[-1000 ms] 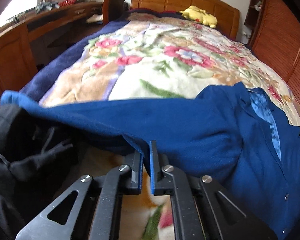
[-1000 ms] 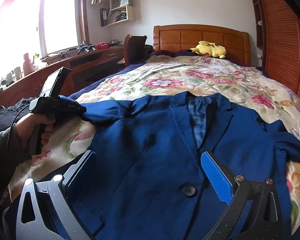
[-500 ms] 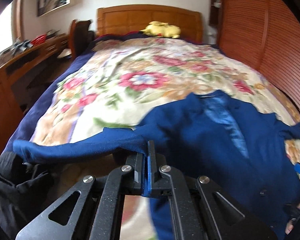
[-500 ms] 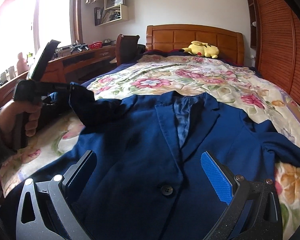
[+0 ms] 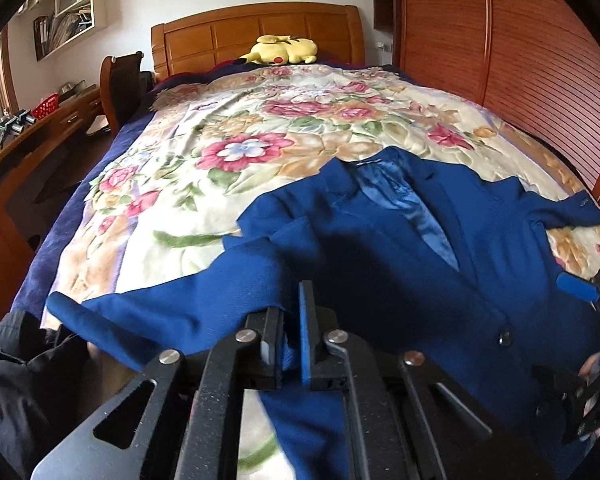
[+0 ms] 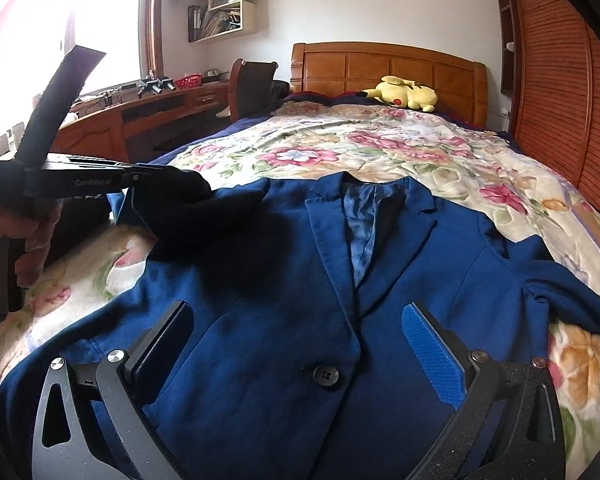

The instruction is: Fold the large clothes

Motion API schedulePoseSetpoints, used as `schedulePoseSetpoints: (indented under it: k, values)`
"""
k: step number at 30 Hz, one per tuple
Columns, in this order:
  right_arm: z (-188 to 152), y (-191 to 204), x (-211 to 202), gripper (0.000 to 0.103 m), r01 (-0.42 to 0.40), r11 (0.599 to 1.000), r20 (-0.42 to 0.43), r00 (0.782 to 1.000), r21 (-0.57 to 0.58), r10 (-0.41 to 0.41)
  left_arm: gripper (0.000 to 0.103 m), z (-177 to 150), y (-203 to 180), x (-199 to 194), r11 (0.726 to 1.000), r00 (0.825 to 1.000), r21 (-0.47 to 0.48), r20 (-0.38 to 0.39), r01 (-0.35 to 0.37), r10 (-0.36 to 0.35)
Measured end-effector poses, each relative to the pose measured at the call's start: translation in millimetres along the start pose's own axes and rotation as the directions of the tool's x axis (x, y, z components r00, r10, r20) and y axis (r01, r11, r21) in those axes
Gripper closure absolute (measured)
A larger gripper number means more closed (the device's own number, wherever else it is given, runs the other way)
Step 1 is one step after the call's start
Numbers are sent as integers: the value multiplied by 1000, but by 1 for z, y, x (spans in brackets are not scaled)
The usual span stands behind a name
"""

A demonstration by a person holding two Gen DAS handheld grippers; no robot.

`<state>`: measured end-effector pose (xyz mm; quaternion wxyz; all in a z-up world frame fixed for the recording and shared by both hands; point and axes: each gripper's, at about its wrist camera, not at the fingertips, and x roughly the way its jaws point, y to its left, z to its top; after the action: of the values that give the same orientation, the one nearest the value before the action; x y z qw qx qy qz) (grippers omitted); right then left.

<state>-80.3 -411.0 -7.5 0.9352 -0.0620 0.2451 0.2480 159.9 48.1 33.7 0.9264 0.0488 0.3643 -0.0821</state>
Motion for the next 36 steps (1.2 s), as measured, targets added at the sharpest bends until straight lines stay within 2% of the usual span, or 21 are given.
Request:
schedulePoseSetpoints:
  k: [1, 3, 9, 11, 14, 16, 18, 21, 24, 27, 30, 36]
  values:
    - [0, 0, 0, 0, 0, 1000, -1, 1000, -1, 0, 87, -1, 6, -4, 1000, 1000, -4, 3, 5, -5]
    - [0, 0, -1, 0, 3, 1000, -2, 1000, -6, -3, 68, -2, 14, -9, 1000, 1000, -16, 13, 11, -11]
    - [1, 0, 2, 0, 2, 1000, -9, 1000, -11, -2, 39, -4, 47, -6, 997, 1000, -81, -8, 0, -1]
    - [1, 0, 2, 0, 2, 1000, -12, 1000, -15, -3, 37, -8, 55, -8, 995, 1000, -103, 4, 8, -7]
    - [1, 0, 2, 0, 0, 1000, -14, 1000, -21, -1, 36, -11, 58, -18, 991, 997, -117, 40, 69, -64]
    - [1, 0, 2, 0, -1, 1000, -16, 1000, -21, 0, 35, -10, 56, -30, 989, 992, -103, 76, 110, -102]
    - [2, -1, 3, 0, -2, 1000, -19, 1000, -22, 1, 35, -8, 52, -39, 990, 989, -80, 98, 118, -110]
    - [1, 0, 3, 0, 0, 1000, -22, 1000, -26, -1, 35, -4, 51, -50, 993, 988, -72, 127, 92, -83]
    - [1, 0, 2, 0, 4, 999, -19, 1000, -33, -4, 35, -3, 56, -47, 995, 992, -90, 118, 44, -33]
    - [1, 1, 1, 0, 0, 999, -17, 1000, -32, 0, 35, -8, 68, -34, 993, 996, -113, 88, -20, 30]
    - [1, 2, 0, 0, -4, 999, -16, 1000, -36, 4, 35, -19, 84, -15, 986, 991, -122, 48, -116, 122]
    - [0, 4, -1, 0, -12, 999, -16, 1000, -46, 12, 35, -44, 112, 18, 967, 983, -176, -44, -186, 181]
